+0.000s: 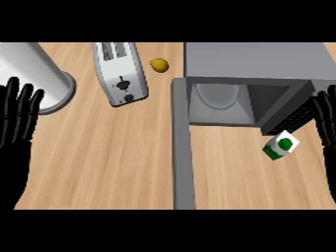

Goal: Pick up the milk, place it into the microwave and close the microwave

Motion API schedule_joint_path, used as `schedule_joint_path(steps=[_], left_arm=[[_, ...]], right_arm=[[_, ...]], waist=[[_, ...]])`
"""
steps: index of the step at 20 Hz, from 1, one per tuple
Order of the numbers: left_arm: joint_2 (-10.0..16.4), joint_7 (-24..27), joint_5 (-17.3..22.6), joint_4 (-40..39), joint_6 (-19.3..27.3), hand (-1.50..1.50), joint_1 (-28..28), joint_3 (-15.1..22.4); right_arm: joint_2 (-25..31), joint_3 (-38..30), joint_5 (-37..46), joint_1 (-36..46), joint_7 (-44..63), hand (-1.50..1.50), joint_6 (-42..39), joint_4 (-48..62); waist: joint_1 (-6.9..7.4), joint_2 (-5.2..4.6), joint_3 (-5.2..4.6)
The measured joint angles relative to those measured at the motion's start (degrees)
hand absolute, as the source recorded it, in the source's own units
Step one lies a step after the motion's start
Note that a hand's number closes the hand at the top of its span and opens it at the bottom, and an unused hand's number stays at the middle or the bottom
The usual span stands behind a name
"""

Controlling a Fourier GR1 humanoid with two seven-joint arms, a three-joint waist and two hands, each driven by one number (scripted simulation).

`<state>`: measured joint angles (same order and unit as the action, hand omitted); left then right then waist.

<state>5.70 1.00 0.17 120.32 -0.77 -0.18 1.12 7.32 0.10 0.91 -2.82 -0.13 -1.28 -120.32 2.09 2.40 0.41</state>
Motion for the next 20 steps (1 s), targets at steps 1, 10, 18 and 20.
schedule_joint_path(steps=[1, 10, 18, 20], left_arm=[[0.34, 0.17, 0.5, 0.85, -0.35, -1.5, 0.62, -0.6], [1.11, -3.82, 6.38, -2.51, -0.24, -1.5, -0.66, -6.51], [2.71, -5.89, 13.25, 1.61, -3.93, -1.5, 5.83, -12.25], [2.57, -5.96, 14.36, 3.41, -5.05, -1.5, 8.24, -13.06]], right_arm=[[-0.26, -0.22, 0.6, 1.4, 0.68, -1.5, 0.87, 0.18], [-6.0, -0.83, 16.74, 12.24, 5.44, -1.5, 20.15, 9.21], [-7.12, 5.74, 26.48, 15.88, 14.01, -1.5, 30.88, 11.96], [-7.2, 6.41, 28.05, 15.48, 15.38, -1.5, 32.66, 12.25]], waist=[[-0.31, -0.5, -0.08], [-1.07, -2.36, -0.45], [-1.57, -2.34, -0.44], [-1.61, -2.31, -0.44]])
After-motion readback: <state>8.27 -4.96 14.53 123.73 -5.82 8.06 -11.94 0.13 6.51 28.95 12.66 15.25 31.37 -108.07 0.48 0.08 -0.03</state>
